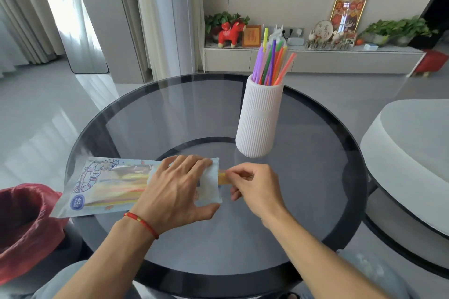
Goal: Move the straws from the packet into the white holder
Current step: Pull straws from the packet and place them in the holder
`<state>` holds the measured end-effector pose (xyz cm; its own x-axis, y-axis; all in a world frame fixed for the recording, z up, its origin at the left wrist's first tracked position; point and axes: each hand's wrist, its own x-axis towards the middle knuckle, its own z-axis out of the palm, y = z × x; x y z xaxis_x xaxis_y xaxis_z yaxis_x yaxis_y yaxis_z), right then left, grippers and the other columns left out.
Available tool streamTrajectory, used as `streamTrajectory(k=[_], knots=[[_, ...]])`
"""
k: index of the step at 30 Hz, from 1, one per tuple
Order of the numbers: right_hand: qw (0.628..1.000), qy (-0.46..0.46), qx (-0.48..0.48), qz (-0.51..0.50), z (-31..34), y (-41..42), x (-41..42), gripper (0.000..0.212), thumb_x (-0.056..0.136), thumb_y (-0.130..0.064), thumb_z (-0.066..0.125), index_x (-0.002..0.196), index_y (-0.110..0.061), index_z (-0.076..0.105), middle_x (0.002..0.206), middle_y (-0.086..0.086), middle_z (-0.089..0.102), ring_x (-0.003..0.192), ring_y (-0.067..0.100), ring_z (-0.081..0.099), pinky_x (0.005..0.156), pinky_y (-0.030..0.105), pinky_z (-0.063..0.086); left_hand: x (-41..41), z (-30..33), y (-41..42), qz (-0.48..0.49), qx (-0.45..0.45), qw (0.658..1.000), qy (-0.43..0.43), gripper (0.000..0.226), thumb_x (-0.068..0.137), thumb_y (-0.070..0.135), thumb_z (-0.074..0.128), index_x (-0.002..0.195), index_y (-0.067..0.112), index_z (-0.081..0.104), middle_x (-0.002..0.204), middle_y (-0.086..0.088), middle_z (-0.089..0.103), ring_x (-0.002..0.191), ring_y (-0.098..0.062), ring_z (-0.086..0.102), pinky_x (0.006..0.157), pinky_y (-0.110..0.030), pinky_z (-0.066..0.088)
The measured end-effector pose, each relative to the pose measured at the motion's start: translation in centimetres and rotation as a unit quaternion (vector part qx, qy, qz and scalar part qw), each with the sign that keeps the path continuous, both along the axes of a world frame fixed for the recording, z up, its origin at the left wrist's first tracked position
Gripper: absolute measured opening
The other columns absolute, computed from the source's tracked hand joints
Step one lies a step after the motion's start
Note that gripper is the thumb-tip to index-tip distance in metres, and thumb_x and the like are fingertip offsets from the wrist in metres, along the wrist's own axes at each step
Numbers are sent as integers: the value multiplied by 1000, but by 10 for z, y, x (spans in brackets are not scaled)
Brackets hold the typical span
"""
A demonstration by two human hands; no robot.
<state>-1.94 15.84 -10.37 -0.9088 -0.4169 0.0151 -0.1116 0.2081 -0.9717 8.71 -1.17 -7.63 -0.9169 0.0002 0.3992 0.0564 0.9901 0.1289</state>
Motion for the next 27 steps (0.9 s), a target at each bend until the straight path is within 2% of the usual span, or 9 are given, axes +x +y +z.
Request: streamTrajectory(k=[3,6,8,10,13,18,21,23,27], knots=[[998,-53,-38,-2,4,11,-10,12,88,-15,75,90,-22,85,72,6,77,57,18,70,58,33,63,1,2,-4,17,9,1000,0,73,66,65,68,124,20,60,117,3,66,104,-22,63,97,-42,48],[995,-91,-6,28,2,7,-10,30,79,-24,67,108,-25,75,101,10,76,71,21,75,67,43,68,1,4,0,14,9,1000,0,75,66,65,69,124,18,60,119,2,66,105,-24,62,97,-43,48],[996,-84,4,39,1,0,-4,31,78,-36,70,107,-28,71,105,10,76,71,20,76,61,41,66,0,3,5,8,5,1000,0,77,67,66,68,125,17,60,120,0,65,106,-24,62,97,-44,48],[998,-47,15,35,-2,-4,2,30,80,-44,80,102,-27,70,99,5,77,68,18,77,54,33,63,0,2,7,1,2,1000,-2,78,69,69,67,126,16,59,121,-1,65,106,-25,61,97,-45,49],[1000,0,17,15,-7,-6,6,15,89,-26,85,89,-17,73,79,4,79,59,18,76,55,38,66,0,1,6,7,-1,1000,-14,79,69,72,64,127,17,58,122,-1,64,107,-25,61,98,-46,48],[999,-34,-32,-15,7,10,-9,9,83,-13,86,81,-11,77,63,9,76,53,21,70,61,35,63,1,2,-2,29,11,999,-13,81,67,70,65,131,21,55,125,3,63,110,-23,59,100,-46,45],[997,-27,-69,-23,20,32,-23,11,84,-7,86,78,-11,78,61,9,73,53,21,68,57,29,59,5,2,-10,57,-12,995,-76,96,66,78,56,148,34,33,136,3,53,123,-23,51,111,-56,33],[997,-12,-78,-11,28,44,-27,12,85,-7,86,78,-14,78,64,8,74,55,20,69,56,27,59,6,0,-11,72,-37,990,-115,100,64,82,50,151,43,22,142,-1,46,130,-25,44,116,-65,19],[996,-2,-91,23,37,50,-25,15,86,-4,85,79,-16,78,68,7,73,57,19,68,56,25,58,0,-2,0,78,3,991,-113,79,75,85,37,142,43,40,145,-3,44,135,-23,41,116,-71,10]])
